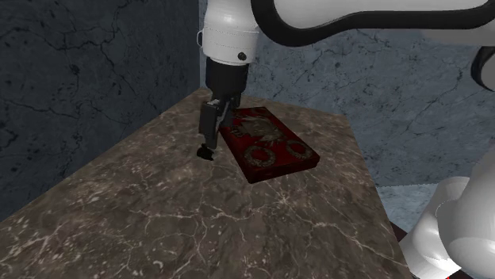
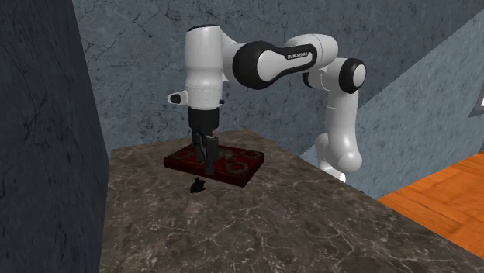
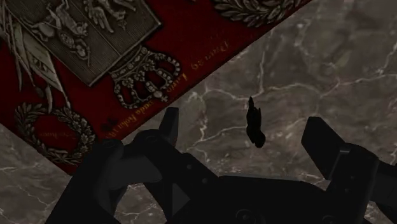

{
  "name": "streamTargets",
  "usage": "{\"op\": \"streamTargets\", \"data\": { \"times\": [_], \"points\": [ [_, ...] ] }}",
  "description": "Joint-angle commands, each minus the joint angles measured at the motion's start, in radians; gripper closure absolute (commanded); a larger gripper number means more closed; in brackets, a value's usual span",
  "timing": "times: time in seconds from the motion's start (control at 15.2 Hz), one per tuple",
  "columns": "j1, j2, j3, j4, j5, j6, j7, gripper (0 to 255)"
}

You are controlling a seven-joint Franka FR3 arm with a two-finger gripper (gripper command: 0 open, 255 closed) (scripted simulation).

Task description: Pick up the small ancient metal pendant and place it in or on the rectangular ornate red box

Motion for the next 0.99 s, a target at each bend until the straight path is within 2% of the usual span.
{"op": "streamTargets", "data": {
  "times": [0.0, 0.53, 0.92],
  "points": [
    [0.025, 0.061, 0.021, 0.06, -0.035, 0.0, 0.024, 0],
    [0.023, 0.062, 0.018, -0.041, -0.036, 0.102, 0.025, 0],
    [0.023, 0.062, 0.018, -0.041, -0.036, 0.101, 0.025, 0]
  ]
}}
